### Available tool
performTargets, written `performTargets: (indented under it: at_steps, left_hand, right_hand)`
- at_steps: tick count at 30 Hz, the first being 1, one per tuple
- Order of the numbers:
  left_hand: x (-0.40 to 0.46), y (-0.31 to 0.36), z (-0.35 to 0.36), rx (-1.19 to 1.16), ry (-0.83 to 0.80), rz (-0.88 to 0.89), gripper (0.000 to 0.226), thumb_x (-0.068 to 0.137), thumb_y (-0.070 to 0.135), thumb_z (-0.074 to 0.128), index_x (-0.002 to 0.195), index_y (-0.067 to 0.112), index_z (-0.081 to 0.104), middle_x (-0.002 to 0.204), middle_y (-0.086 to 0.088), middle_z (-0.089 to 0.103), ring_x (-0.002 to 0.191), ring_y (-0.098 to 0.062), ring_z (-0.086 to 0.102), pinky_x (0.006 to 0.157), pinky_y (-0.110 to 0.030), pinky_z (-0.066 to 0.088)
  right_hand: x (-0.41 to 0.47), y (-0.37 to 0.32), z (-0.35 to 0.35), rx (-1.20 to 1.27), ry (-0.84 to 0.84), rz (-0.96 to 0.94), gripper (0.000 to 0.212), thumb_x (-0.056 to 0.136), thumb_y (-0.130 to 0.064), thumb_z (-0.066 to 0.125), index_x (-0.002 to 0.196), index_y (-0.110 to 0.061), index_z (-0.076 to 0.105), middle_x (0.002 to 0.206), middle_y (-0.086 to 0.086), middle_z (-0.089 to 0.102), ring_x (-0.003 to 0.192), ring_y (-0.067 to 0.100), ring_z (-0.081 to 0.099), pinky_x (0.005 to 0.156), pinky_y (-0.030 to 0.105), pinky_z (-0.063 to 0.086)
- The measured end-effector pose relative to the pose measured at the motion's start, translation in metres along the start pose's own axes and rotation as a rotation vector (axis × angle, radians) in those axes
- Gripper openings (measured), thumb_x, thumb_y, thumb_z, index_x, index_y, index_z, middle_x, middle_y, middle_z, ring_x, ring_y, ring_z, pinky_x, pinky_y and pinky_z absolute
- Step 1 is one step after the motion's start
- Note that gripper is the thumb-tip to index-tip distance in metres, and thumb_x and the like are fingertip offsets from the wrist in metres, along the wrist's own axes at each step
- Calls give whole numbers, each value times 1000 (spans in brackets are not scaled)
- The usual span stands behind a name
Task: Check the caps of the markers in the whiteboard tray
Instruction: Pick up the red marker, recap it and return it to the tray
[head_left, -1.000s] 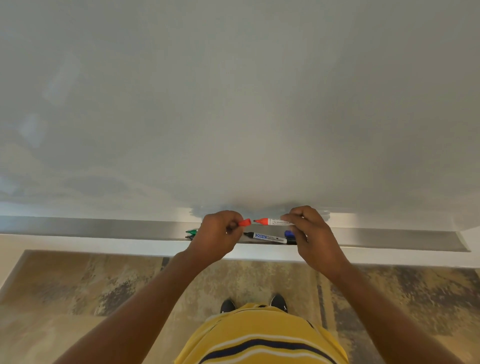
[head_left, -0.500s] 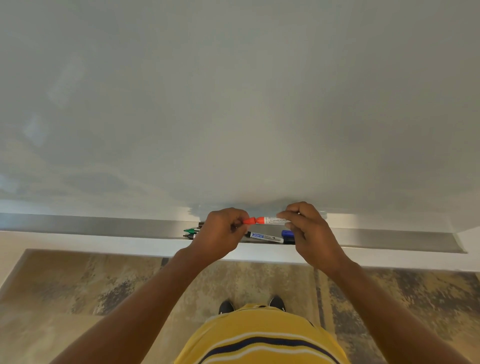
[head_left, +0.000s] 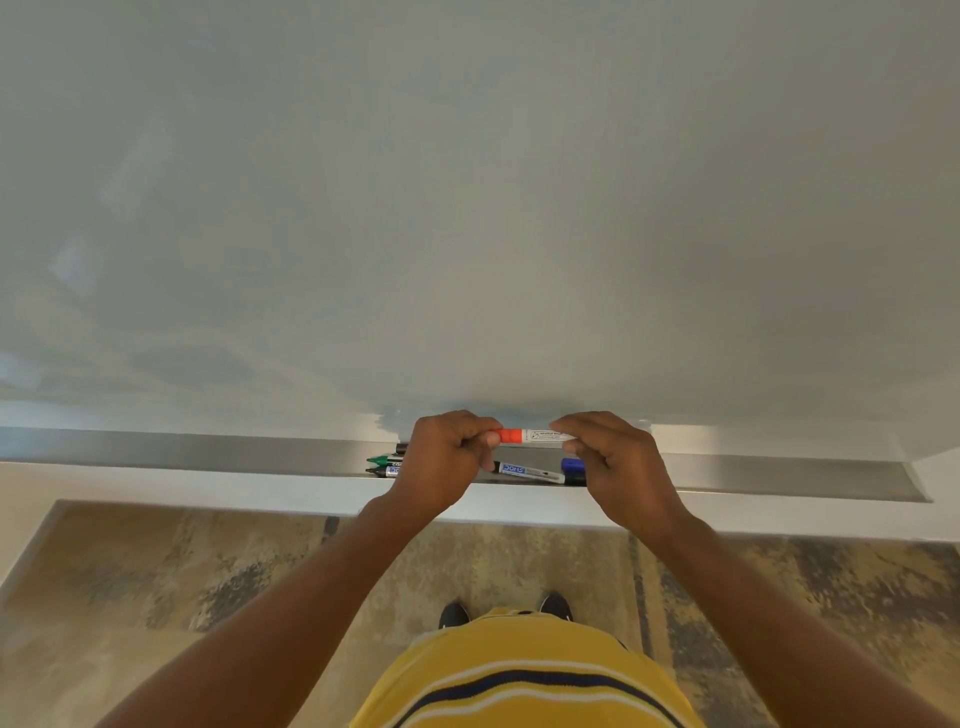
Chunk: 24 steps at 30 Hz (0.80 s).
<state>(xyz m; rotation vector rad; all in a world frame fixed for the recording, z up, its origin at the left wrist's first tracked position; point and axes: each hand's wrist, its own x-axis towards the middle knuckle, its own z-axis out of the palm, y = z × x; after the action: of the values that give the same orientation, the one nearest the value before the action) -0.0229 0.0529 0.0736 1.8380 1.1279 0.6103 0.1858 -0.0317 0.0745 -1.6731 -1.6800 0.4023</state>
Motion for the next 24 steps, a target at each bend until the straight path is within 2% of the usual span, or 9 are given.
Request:
performTargets:
  at_steps: [5, 9, 12, 14, 15, 16, 18, 20, 24]
  left_hand:
    - [1, 0, -1, -11, 18, 11, 20, 93, 2, 60, 100, 12, 77, 70, -10, 72, 55, 2, 55, 56, -11, 43]
    - [3, -8, -1, -13, 3, -8, 20, 94, 6, 61, 101, 16, 77, 70, -7, 73, 53, 1, 53, 56, -16, 44]
    - [9, -19, 5, 32, 0, -55, 19, 95, 10, 60, 107, 15, 74, 73, -2, 73, 52, 6, 57, 53, -8, 42]
    - [11, -30, 10, 51, 19, -149, 23, 97, 12, 57, 115, 12, 69, 82, -4, 74, 54, 8, 60, 55, -5, 44]
    - [11, -37, 11, 57, 38, -201, 24, 97, 13, 55, 118, 10, 68, 89, -7, 74, 59, 7, 63, 59, -6, 47]
    - [9, -43, 11, 71, 61, -240, 25, 97, 13, 54, 119, 9, 67, 95, -9, 74, 69, 2, 67, 68, -12, 53]
    - [5, -56, 10, 132, 101, -279, 22, 96, 10, 53, 109, 10, 70, 99, -11, 74, 85, -20, 70, 81, -32, 57]
    - [-1, -66, 7, 235, 133, -275, 20, 94, 7, 52, 93, 15, 71, 93, -10, 74, 81, -26, 67, 76, -36, 55]
    - [-9, -82, 2, 364, 127, -302, 19, 93, 10, 52, 91, 7, 70, 83, -10, 72, 74, -27, 66, 71, -36, 56]
  right_hand:
    - [-2, -3, 6, 41, 46, 6, 34, 84, 11, 60, 109, -9, 70, 108, 9, 69, 96, 10, 56, 92, 6, 38]
    - [-2, 8, 11, 42, 6, -1, 31, 88, 4, 58, 112, -14, 67, 108, 3, 67, 95, 8, 55, 90, 6, 40]
    - [-1, 23, 23, 21, -79, 3, 30, 90, 1, 55, 113, -15, 65, 107, 1, 62, 93, 9, 55, 84, 9, 41]
    - [-3, 35, 36, -49, -71, 37, 29, 87, 2, 58, 112, -11, 66, 102, 3, 58, 88, 13, 55, 80, 11, 39]
    - [-5, 40, 43, -90, -55, 73, 27, 86, 2, 60, 110, -10, 68, 100, 5, 59, 88, 17, 57, 79, 16, 41]
    - [-7, 45, 50, -134, -39, 109, 26, 84, 1, 63, 107, -9, 69, 99, 7, 62, 88, 22, 58, 79, 23, 45]
    - [-10, 52, 62, -218, -22, 160, 24, 80, 1, 68, 102, -9, 72, 95, 9, 68, 89, 31, 60, 78, 35, 51]
    - [-10, 53, 72, -262, -23, 186, 26, 76, 2, 71, 98, -11, 73, 93, 8, 70, 88, 34, 60, 73, 42, 52]
    - [-9, 47, 92, -339, -21, 232, 30, 70, 2, 75, 92, -17, 75, 89, 2, 72, 88, 34, 61, 67, 37, 43]
